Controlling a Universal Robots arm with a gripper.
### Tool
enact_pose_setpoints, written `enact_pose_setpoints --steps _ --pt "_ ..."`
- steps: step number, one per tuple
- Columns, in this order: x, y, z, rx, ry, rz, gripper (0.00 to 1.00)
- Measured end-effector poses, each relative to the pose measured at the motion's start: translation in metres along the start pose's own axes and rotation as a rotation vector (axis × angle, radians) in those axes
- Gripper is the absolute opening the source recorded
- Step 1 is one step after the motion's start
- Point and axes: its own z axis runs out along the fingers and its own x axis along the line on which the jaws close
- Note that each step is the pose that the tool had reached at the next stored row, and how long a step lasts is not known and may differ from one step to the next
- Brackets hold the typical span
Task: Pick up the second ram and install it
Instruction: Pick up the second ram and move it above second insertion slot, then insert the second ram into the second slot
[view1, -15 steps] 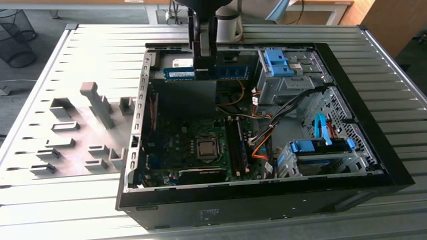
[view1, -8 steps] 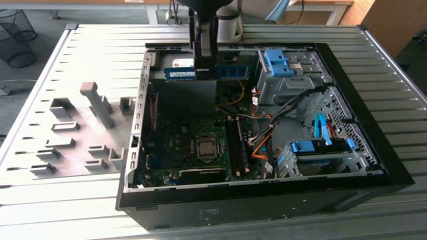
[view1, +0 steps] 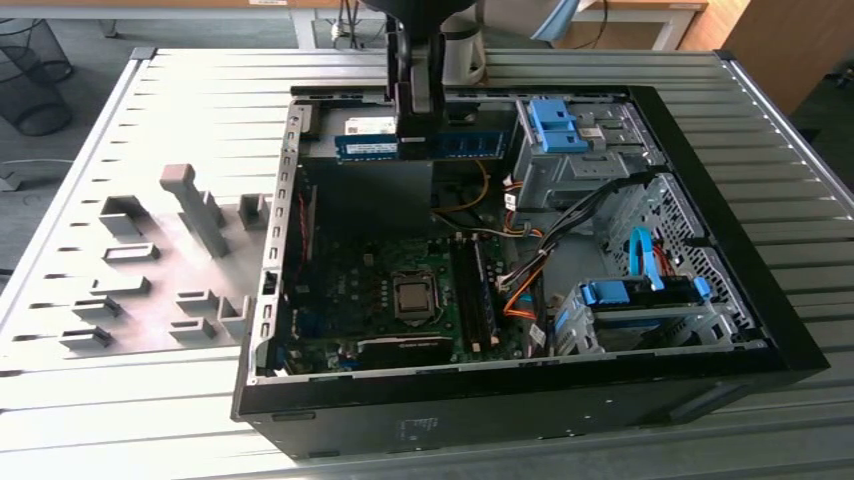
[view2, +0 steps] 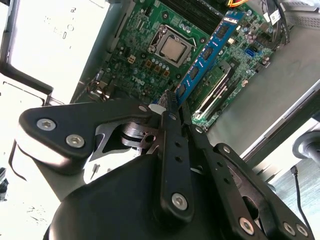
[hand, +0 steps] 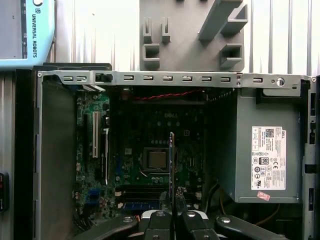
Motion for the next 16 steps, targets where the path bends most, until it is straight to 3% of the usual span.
enact_pose_setpoints --steps 8,16 --pt "0.0000 -0.0099 0.0000 0.0000 0.0000 0.000 0.14" --pt "-0.0001 -0.0106 0.0000 0.0000 0.0000 0.000 0.14"
